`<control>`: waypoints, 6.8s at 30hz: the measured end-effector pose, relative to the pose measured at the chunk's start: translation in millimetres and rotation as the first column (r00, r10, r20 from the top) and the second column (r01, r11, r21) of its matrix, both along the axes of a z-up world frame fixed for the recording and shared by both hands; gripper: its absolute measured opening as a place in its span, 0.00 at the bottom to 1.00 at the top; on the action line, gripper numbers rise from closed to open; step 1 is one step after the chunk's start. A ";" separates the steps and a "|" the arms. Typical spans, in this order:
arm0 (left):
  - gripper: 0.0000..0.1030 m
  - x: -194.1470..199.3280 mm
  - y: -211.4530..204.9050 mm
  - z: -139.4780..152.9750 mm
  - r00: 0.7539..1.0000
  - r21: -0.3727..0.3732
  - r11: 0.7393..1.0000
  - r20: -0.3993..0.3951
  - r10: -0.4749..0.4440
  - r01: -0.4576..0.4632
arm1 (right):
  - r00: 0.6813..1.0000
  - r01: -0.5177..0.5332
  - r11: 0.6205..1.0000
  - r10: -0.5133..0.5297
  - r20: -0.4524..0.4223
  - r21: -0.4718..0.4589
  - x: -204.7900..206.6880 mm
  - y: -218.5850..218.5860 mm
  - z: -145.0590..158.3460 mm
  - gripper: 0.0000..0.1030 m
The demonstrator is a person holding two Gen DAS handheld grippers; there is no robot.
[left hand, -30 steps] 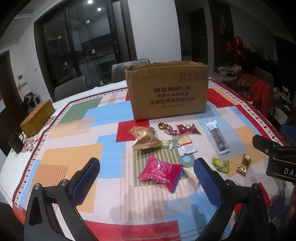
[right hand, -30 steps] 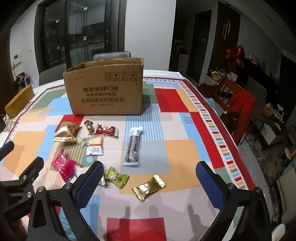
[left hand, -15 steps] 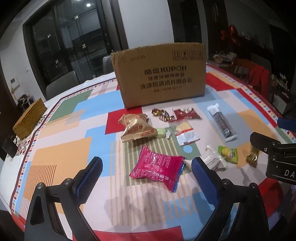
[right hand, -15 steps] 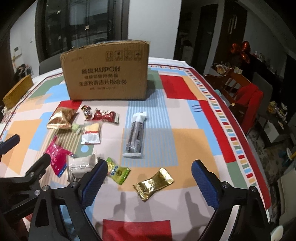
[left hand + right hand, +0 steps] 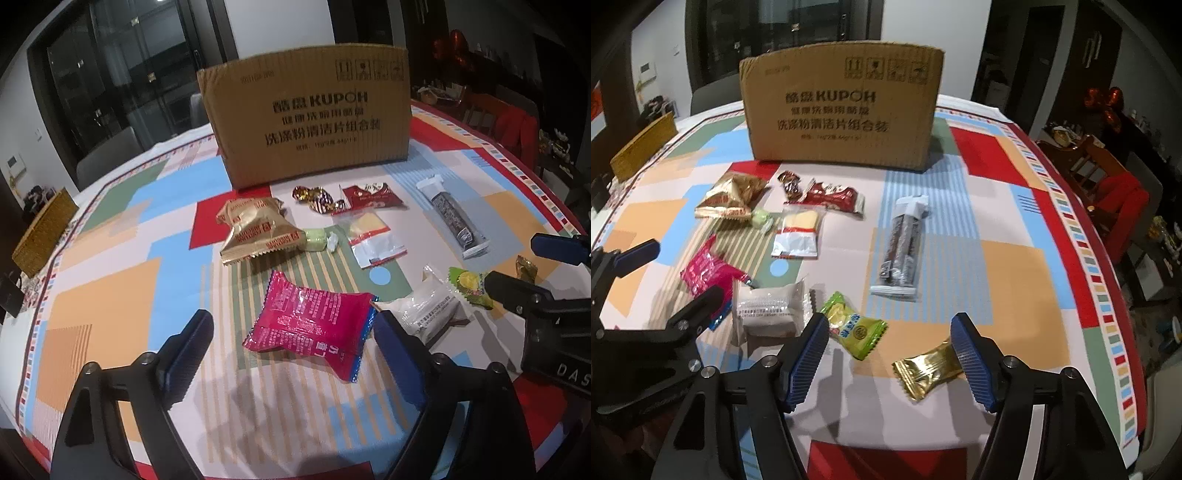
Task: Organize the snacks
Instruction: 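Move the left tool toward the pink packet while the right tool approaches the green-yellow candy, then close the left tool on the pink packet while the right tool grasps the green-yellow candy, then lift and carry the pink packet and green-yellow candy over the cardboard box with both tools, then open the left tool dropping the pink packet while the right tool releases the candy into the box, then withdraw both open tools from the box back toward the remaining snacks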
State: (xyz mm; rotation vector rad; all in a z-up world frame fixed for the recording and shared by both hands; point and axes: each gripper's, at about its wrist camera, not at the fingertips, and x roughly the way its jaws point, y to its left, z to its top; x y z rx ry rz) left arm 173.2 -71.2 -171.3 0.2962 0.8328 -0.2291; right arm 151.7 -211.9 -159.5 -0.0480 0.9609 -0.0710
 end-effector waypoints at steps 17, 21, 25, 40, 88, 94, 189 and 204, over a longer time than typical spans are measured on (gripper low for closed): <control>0.70 18.0 -3.9 -17.1 0.996 -0.036 0.999 -0.087 -0.020 0.017 | 0.995 -0.059 0.998 0.061 -0.083 0.026 16.6 10.2 -24.7 0.50; 0.65 20.1 -3.5 -17.7 0.995 -0.048 0.999 -0.097 -0.024 0.020 | 0.993 -0.083 0.996 0.086 -0.074 0.040 19.6 13.6 -24.3 0.39; 0.59 21.1 -3.8 -17.1 0.994 -0.061 0.998 -0.103 -0.031 0.025 | 0.992 -0.099 0.992 0.105 -0.072 0.080 20.2 14.4 -23.9 0.25; 0.39 15.9 -0.1 -6.7 0.997 -0.053 0.999 -0.080 -0.017 0.012 | 0.996 -0.074 0.991 0.079 -0.038 0.114 18.4 8.4 -13.4 0.21; 0.39 29.4 17.2 112.9 0.993 -0.117 0.992 0.104 0.063 -0.051 | 0.974 -0.031 0.994 0.006 0.226 0.107 36.1 -8.3 103.8 0.21; 0.39 35.3 21.7 123.3 0.989 -0.144 0.987 0.121 0.086 -0.069 | 0.970 -0.031 0.994 0.004 0.242 0.107 44.2 -8.9 115.3 0.21; 0.77 209.3 -11.0 156.8 0.975 -0.177 0.981 0.191 0.110 -0.076 | 0.932 0.001 0.999 -0.013 0.363 0.033 219.3 -18.7 152.6 0.69; 0.88 188.5 -7.8 171.7 0.961 -0.177 0.978 0.234 0.148 -0.108 | 0.918 0.039 0.998 -0.055 0.393 0.048 201.8 -27.8 167.9 0.75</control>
